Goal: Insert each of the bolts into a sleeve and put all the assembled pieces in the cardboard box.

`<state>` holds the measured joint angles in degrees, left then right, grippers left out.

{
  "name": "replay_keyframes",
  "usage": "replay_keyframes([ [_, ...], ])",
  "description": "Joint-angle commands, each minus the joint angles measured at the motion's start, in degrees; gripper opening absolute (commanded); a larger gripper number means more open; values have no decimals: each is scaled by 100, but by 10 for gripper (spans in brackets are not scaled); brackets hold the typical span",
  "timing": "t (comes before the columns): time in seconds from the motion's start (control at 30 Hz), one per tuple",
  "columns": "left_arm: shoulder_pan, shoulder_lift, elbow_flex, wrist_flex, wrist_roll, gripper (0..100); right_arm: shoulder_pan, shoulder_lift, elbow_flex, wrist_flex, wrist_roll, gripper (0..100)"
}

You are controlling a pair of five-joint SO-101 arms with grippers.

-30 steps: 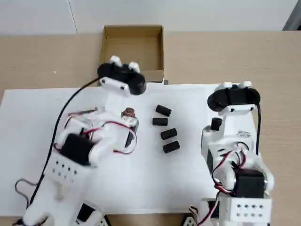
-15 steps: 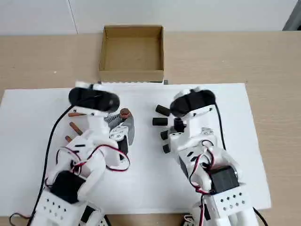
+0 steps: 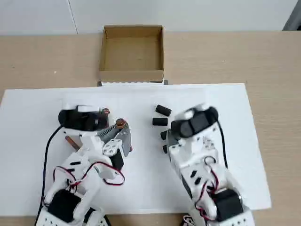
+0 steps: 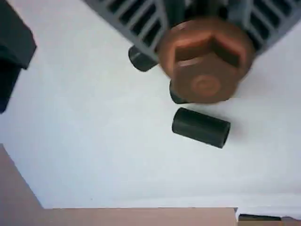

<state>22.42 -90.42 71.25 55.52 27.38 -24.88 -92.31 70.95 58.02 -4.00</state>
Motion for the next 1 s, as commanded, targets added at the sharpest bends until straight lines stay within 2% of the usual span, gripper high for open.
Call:
replay_keyframes([
  [0.0,-26,-598,303,-387,9,5,-303,-927,334,-101,114,2],
  [0.23,-26,-1407,1262,-1134,-545,5,-901,-1103,668,-145,70,2],
  [0.5,-9,-1354,1288,-2031,360,5,-1015,-1165,1125,-523,158,2],
  [0.63,0,-1354,1253,-2321,695,5,-1209,-1165,1407,-1033,791,2],
  [0.97,26,-1345,989,-2435,879,5,-1481,-1165,2057,-1982,1345,2],
])
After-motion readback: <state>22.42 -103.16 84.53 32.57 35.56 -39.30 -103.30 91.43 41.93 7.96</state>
